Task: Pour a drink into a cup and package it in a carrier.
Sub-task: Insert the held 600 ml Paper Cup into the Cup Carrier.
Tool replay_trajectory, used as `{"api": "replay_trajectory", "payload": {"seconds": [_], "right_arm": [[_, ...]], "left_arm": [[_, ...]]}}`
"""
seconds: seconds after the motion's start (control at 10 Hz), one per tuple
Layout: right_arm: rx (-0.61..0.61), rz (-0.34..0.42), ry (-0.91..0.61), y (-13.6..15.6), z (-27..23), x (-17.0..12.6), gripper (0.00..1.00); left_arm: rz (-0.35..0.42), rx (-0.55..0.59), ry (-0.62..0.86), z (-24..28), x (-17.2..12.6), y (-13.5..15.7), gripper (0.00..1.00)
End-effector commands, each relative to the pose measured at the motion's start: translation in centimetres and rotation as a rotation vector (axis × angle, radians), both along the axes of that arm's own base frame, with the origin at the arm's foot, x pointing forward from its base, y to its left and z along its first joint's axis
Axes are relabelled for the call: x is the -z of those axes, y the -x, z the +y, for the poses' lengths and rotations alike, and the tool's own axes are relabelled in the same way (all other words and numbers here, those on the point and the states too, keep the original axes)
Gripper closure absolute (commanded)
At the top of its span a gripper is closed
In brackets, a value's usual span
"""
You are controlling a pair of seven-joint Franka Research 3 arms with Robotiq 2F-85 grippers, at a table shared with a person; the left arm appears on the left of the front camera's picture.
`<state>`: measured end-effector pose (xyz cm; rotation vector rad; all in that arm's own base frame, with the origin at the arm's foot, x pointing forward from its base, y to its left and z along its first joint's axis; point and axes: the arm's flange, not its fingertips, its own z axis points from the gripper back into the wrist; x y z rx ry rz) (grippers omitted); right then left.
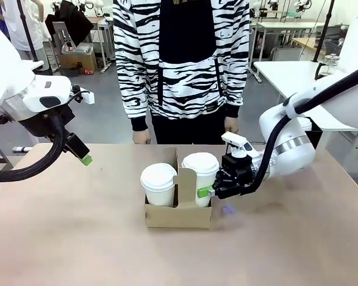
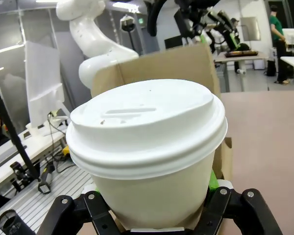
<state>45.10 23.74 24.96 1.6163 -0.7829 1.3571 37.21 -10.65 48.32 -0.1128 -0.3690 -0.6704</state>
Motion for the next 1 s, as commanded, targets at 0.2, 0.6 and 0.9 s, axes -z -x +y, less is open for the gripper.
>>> {"api": "replay_trajectory", "payload": {"seconds": [0.2, 0.6, 0.9], "right_arm": [[-0.061, -0.03, 0.043, -1.1, 0.7, 1.4, 0.2], [-0.045, -0.104, 0.142, -1.0, 0.2, 1.0, 0.0], [-0.01, -0.154, 0.166, 0.0, -1.3, -0.4, 0.0]], "left_arm": [[-0.003, -0.008, -0.006, 0.1, 0.0, 0.0, 0.0], [-0.003, -0.008, -0.006, 0.1, 0.0, 0.0, 0.0], [-0.003, -0.008, -0.006, 0.1, 0.0, 0.0, 0.0]]}}
